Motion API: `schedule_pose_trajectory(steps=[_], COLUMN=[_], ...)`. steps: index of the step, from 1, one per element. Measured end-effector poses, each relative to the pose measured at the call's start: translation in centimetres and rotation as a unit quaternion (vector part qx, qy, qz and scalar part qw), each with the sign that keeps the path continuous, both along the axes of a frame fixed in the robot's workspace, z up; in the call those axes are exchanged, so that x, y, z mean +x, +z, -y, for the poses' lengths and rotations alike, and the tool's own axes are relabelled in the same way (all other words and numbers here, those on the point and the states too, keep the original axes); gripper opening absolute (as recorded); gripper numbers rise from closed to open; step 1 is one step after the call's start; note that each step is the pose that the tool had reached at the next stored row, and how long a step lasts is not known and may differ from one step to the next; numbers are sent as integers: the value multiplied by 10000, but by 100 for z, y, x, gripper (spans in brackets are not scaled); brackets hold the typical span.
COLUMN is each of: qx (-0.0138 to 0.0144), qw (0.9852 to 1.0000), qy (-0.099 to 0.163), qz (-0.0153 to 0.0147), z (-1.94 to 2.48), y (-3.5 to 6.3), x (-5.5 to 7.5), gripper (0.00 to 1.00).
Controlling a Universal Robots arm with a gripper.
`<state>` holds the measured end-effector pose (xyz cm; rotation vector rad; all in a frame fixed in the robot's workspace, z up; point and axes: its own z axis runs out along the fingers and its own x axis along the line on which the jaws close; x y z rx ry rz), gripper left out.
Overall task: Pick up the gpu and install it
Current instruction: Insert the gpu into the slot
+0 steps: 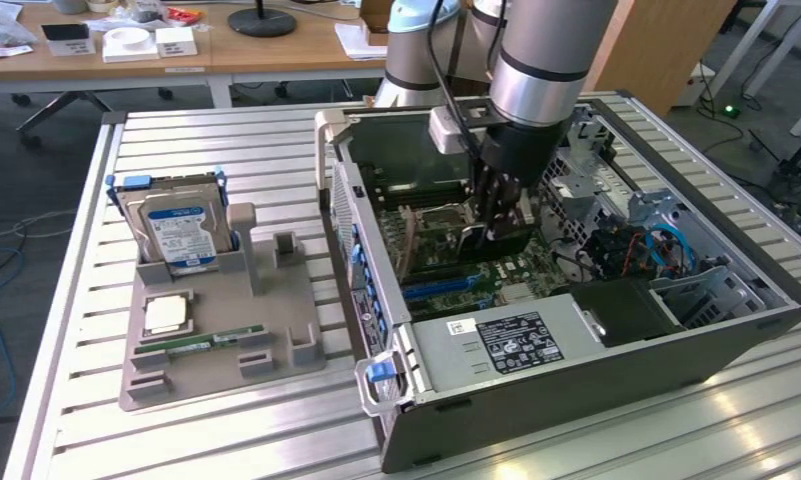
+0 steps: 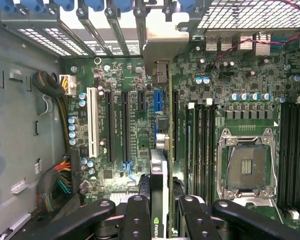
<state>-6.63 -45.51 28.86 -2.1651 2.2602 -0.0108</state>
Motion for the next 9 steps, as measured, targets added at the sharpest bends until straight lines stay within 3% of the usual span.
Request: schedule_pose_trajectory(steps=[9], qx=[0], qw=[10000], qy=[4], qz=[0], z=[0], y=[-31], x=[-97], gripper=[27])
